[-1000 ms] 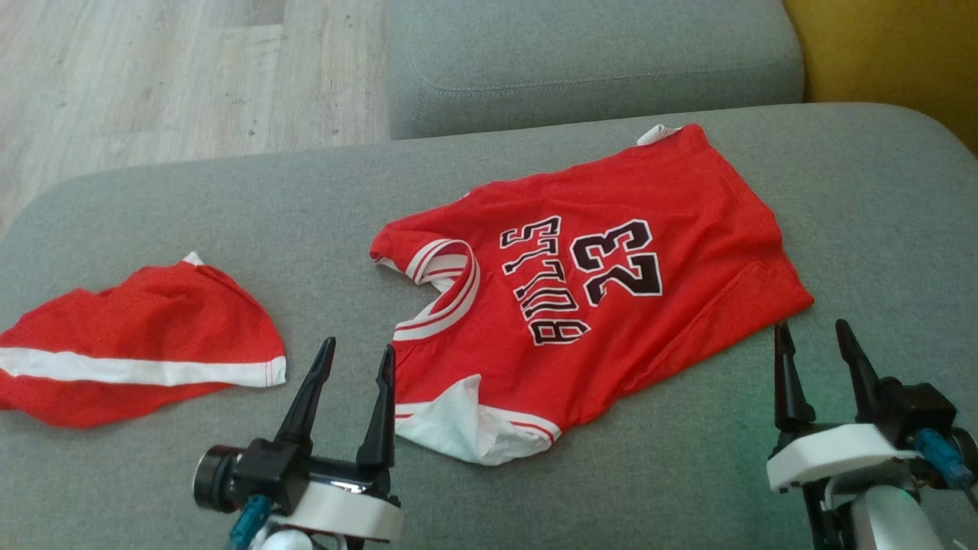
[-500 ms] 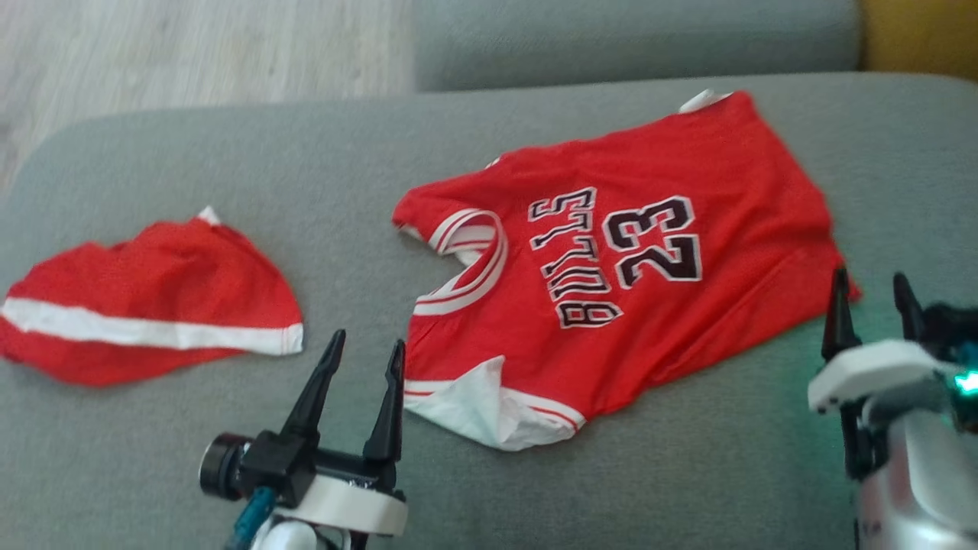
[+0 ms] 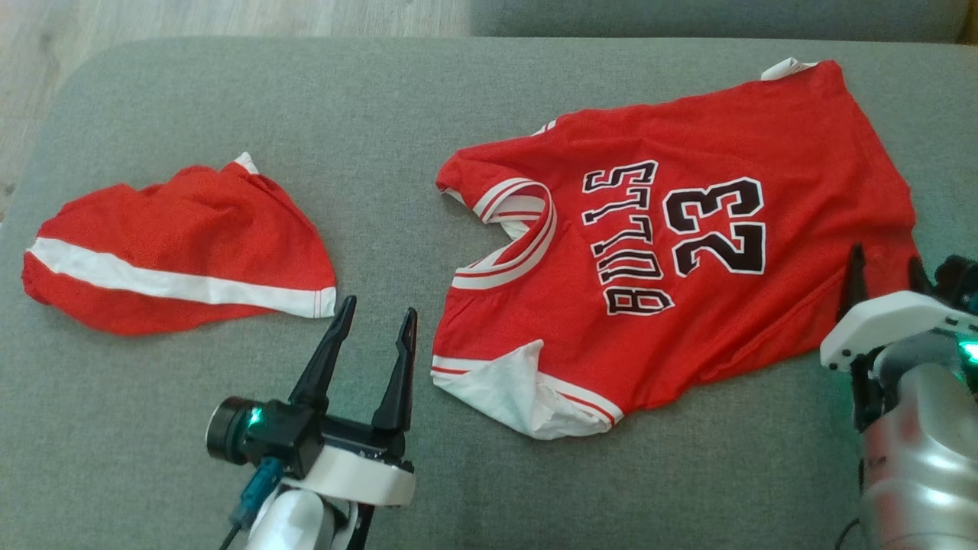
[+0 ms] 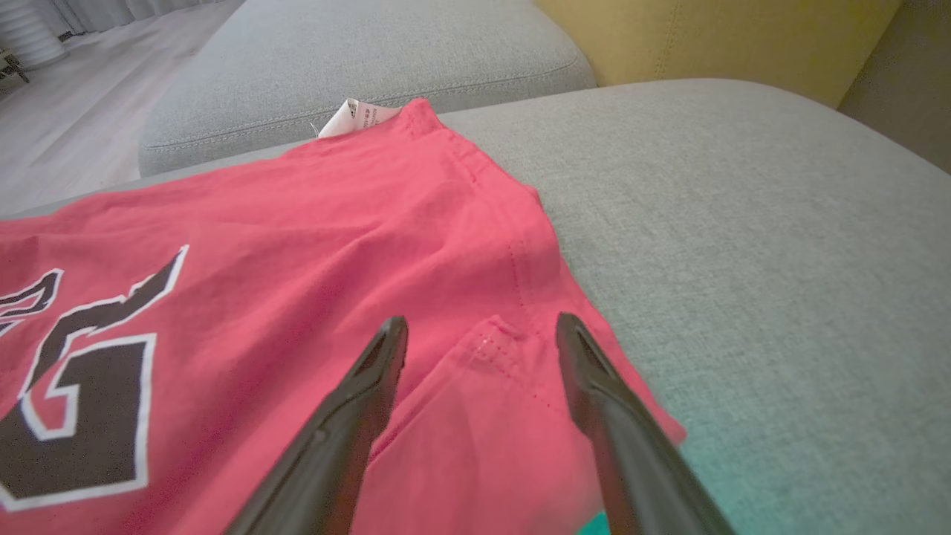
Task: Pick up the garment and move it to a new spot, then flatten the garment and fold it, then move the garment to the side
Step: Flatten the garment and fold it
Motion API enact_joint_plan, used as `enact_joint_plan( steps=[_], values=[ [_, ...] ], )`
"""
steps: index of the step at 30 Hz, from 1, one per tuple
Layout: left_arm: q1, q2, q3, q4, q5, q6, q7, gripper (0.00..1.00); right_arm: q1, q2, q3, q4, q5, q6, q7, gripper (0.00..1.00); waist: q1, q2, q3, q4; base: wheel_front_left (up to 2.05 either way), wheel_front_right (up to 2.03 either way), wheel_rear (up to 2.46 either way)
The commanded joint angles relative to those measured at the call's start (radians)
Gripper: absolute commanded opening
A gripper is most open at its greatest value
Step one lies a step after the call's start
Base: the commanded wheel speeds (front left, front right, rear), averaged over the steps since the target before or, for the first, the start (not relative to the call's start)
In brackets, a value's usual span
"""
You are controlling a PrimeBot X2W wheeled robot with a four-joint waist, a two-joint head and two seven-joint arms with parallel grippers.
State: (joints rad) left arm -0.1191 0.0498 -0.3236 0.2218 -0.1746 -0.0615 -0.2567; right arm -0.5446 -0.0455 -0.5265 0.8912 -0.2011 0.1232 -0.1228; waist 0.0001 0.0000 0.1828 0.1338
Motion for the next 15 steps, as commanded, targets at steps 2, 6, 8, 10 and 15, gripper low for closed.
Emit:
enact_joint_plan(
  steps=[2, 6, 8, 10, 15],
  values=[
    [-0.041, 0.0, 0.026, -0.027, 0.013, 0.003, -0.005, 1.0, -0.049, -0.005, -0.007, -0.004, -0.034, 0.008, -0.007, 1.0, -0.0001, 0.0, 0.008, 0.003, 0.0, 0.0, 0.0],
    [-0.045, 0.0, 0.02, -0.028, 0.012, 0.004, -0.005, 1.0, -0.082, -0.005, -0.047, 0.05, -0.063, 0.008, -0.027, 1.0, -0.0001, 0.0, 0.019, 0.004, 0.0, 0.0, 0.0],
    [-0.048, 0.0, 0.019, -0.027, 0.011, 0.004, -0.005, 1.0, -0.094, -0.005, -0.064, 0.072, -0.077, 0.008, -0.037, 1.0, -0.0001, 0.0, 0.023, 0.003, 0.0, 0.0, 0.0],
    [-0.05, 0.0, 0.019, -0.026, 0.011, 0.004, -0.005, 1.0, -0.105, -0.005, -0.077, 0.092, -0.091, 0.008, -0.047, 0.86, -0.0001, 0.0, 0.026, 0.002, 0.0, 0.0, 0.0],
    [-0.052, 0.0, 0.02, -0.022, 0.011, 0.005, -0.005, 1.0, -0.126, -0.005, -0.105, 0.133, -0.113, 0.008, -0.075, 0.0, -0.0001, 0.0, 0.027, -0.007, 0.0, 0.0, 0.0]
  ],
)
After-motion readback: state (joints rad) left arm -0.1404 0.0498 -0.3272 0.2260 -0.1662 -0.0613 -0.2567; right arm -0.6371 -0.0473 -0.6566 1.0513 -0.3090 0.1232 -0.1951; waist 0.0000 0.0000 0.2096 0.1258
